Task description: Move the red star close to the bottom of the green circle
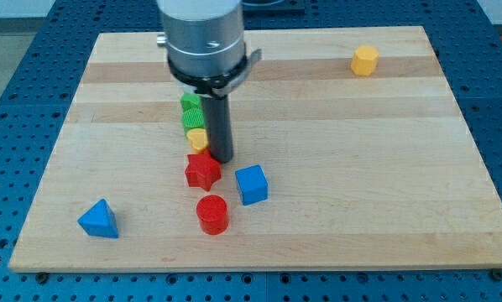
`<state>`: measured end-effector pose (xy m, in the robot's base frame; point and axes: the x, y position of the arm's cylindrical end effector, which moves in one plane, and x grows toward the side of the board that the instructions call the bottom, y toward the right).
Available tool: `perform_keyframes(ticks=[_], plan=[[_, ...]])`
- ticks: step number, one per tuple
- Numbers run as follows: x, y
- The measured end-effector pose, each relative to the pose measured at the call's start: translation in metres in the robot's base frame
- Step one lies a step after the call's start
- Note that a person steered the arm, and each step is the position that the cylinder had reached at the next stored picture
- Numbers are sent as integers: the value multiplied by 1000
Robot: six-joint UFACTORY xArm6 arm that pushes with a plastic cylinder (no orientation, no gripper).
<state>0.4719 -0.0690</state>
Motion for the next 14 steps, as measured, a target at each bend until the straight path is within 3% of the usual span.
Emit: perform_keyframes(ticks=[3, 6, 8, 10, 14], plan=[[-10, -108], [120, -93], [109, -43], [71, -43], [42, -43]])
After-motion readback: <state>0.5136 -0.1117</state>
